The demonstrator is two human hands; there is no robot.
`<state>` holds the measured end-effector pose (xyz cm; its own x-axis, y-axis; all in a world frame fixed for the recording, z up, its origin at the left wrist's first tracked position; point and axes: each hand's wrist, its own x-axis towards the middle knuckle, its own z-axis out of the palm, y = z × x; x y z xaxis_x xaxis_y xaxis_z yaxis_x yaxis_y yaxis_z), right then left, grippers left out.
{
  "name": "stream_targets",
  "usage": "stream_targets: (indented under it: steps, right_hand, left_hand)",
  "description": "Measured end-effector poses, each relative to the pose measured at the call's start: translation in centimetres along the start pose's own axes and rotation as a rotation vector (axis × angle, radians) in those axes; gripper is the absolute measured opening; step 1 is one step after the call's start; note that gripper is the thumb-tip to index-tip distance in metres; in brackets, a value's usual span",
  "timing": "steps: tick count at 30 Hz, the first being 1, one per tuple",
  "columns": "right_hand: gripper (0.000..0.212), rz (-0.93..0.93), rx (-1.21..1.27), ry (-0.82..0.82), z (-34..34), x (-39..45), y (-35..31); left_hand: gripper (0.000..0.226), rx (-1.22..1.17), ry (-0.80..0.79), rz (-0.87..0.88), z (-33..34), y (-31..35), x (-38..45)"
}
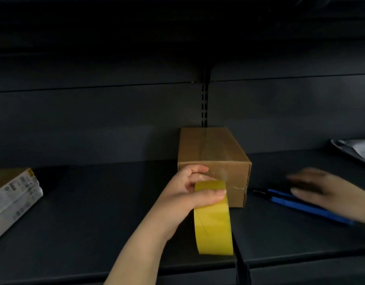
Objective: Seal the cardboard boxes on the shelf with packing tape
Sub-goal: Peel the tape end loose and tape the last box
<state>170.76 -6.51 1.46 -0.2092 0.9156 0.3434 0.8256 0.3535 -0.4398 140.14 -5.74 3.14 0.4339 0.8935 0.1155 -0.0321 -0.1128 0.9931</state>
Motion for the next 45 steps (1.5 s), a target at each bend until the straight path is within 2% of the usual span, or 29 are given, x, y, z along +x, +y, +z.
stream_targets:
  steps: [1, 2, 3, 5, 6, 9, 13, 15, 18, 19, 21, 23, 25, 27, 28, 30, 31, 34, 38, 41, 43, 45]
  right_hand:
    - [0.049, 0.022, 0.053, 0.076, -1.0, 0.7, -1.0]
    - [0.049, 0.002, 0.064, 0.074, -1.4, 1.7, -3.2]
    - [0.048, -0.118, 0.106, 0.125, -1.1, 2.9, -5.1]
    - [0.053, -0.272, 0.043, 0.088, -0.1, 5.2, -9.1]
    - [0.058, -0.288, -0.019, 0.012, 0.6, 6.4, -10.9]
    - [0.079, -0.211, -0.16, -0.187, 2.6, 8.9, -12.4]
    - [0.087, -0.206, -0.139, -0.193, 3.2, 9.6, -11.7]
    - [0.089, -0.201, -0.13, -0.21, 3.2, 9.7, -11.6]
    - [0.089, -0.207, -0.152, -0.226, 3.2, 9.6, -11.6]
    - [0.089, -0.21, -0.175, -0.221, 3.3, 9.6, -11.6]
    - [0.091, -0.208, -0.226, -0.211, 3.4, 9.7, -11.5]
    - [0.09, -0.203, -0.235, -0.205, 3.4, 9.7, -11.6]
    - [0.087, -0.204, -0.238, -0.198, 3.2, 9.5, -11.9]
    - [0.085, -0.216, -0.22, -0.209, 3.0, 8.8, -12.3]
    - [0.086, -0.232, -0.193, -0.218, 3.0, 8.3, -12.6]
    - [0.087, -0.285, -0.134, -0.245, 2.9, 7.1, -13.4]
    - [0.086, -0.307, -0.117, -0.259, 2.9, 6.5, -13.8]
    - [0.088, -0.342, -0.141, -0.275, 3.0, 5.0, -15.0]
    - [0.085, -0.352, -0.216, -0.266, 2.8, 4.4, -15.7]
    - [0.08, -0.354, -0.239, -0.244, 2.9, 4.0, -15.8]
    - [0.086, -0.352, -0.271, -0.236, 2.9, 3.8, -15.9]
    - [0.096, -0.344, -0.254, -0.141, 2.7, 3.2, -15.9]
  left_hand:
    - [0.06, 0.002, -0.002, -0.002, 0.1, 0.1, -0.1]
    - [0.06, 0.005, -0.003, -0.001, 0.1, 0.1, -0.1]
    - [0.06, 0.005, 0.0, -0.007, 0.1, 0.2, -0.1]
    - [0.06, -0.006, 0.008, -0.02, 0.2, 0.3, -0.1]
    - [0.061, -0.013, 0.004, -0.021, 0.1, 0.3, -0.1]
    - [0.072, -0.017, 0.003, -0.042, 0.1, 0.4, -0.6]
    - [0.075, -0.013, 0.036, -0.064, 0.0, 0.3, -0.6]
    - [0.063, -0.036, 0.021, -0.091, -0.1, 0.4, -0.7]
    - [0.024, -0.064, -0.04, -0.137, -0.5, 0.5, -0.4]
    - [0.006, -0.094, -0.1, -0.099, -1.0, -0.5, -1.3]
    - [0.027, -0.21, -0.16, -0.125, -1.5, -1.2, -3.0]
    - [0.012, -0.101, -0.164, -0.189, -1.6, -0.1, -3.9]
    - [0.041, -0.016, -0.118, -0.171, -2.5, 1.5, -4.6]
    - [0.051, 0.107, 0.077, -0.094, -4.7, 2.7, -5.5]
    - [0.053, 0.24, 0.18, -0.074, -6.0, 3.0, -5.2]
    - [0.053, 0.616, 0.39, -0.142, -8.4, 3.7, -4.1]
    - [0.048, 0.794, 0.446, -0.225, -9.3, 3.8, -3.2]
    - [0.047, 1.14, 0.417, -0.44, -11.2, 3.0, 0.4]
    - [0.057, 1.25, 0.324, -0.62, -11.2, 0.8, 4.3]
    - [0.049, 1.283, 0.295, -0.674, -10.5, -0.6, 5.2]
    - [0.042, 1.286, 0.342, -0.566, -10.1, -0.7, 4.9]
    - [0.044, 1.258, 0.464, -0.24, -9.6, -0.8, 3.1]
